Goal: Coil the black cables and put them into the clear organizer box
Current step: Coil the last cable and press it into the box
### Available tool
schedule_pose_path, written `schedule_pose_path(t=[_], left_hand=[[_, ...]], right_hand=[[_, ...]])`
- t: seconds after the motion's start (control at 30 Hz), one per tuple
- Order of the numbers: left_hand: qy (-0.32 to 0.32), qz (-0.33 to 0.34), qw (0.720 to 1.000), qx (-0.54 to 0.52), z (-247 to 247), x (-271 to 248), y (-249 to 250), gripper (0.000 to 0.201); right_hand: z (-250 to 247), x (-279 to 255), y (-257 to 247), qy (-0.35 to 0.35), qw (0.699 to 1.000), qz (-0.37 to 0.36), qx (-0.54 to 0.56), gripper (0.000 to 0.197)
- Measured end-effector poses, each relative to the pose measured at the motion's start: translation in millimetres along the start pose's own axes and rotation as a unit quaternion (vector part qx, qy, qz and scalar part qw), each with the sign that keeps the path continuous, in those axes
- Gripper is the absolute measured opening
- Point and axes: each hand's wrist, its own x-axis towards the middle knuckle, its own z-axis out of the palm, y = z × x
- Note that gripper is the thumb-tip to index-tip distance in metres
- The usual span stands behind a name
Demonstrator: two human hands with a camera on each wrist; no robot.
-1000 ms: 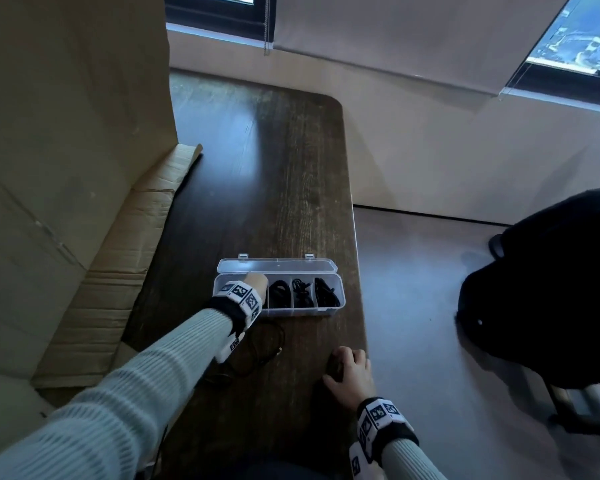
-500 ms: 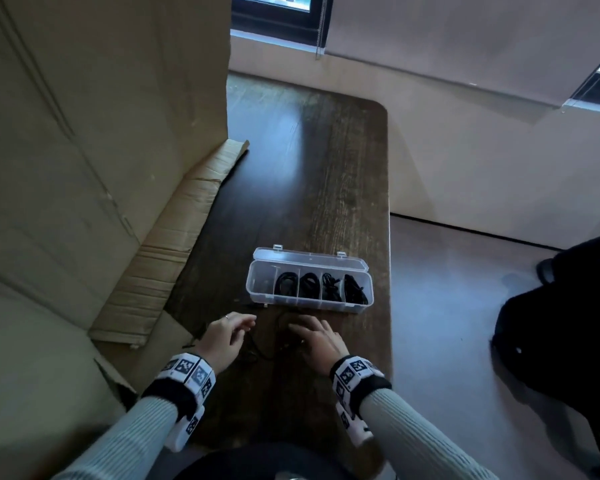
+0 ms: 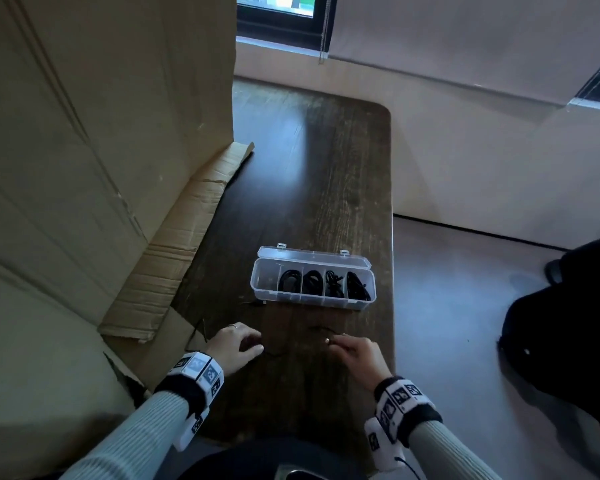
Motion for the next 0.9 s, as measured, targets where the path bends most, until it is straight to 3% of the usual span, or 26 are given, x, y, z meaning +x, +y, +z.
schedule_pose_path(t=[0.07, 0.17, 0.33, 0.4, 0.5, 0.6, 0.77, 0.83, 0.9], left_hand=[[-0.044, 0.017, 0.999, 0.003, -3, -2, 10, 0.032], [-0.047, 0.074, 0.996, -0.019, -17, -2, 41, 0.039], [-0.085, 0.227, 0.962, -0.122, -37, -4, 109, 0.062], [-0.116, 0.285, 0.941, -0.141, -34, -7, 131, 0.054], [-0.145, 0.340, 0.918, -0.142, -22, -11, 154, 0.024], [-0.107, 0.357, 0.916, -0.150, -16, -15, 160, 0.027], [-0.061, 0.318, 0.926, -0.192, -29, -20, 165, 0.047], [-0.045, 0.301, 0.944, -0.127, -34, -15, 163, 0.041], [-0.031, 0.289, 0.948, -0.132, -39, -9, 157, 0.030]], right_hand=[[-13, -13, -4, 0.047, 0.996, 0.017, 0.074, 0.018], [-34, -34, -25, 0.044, 0.990, -0.020, 0.130, 0.033], [-61, -61, -82, 0.021, 0.969, -0.078, 0.232, 0.010], [-69, -67, -102, 0.034, 0.949, -0.099, 0.297, 0.016], [-86, -73, -129, 0.068, 0.913, -0.111, 0.388, 0.019], [-109, -80, -145, 0.124, 0.881, -0.106, 0.443, 0.025], [-128, -87, -145, 0.186, 0.877, -0.117, 0.428, 0.014], [-131, -88, -140, 0.217, 0.869, -0.124, 0.428, 0.014], [-137, -89, -133, 0.245, 0.854, -0.120, 0.442, 0.016]])
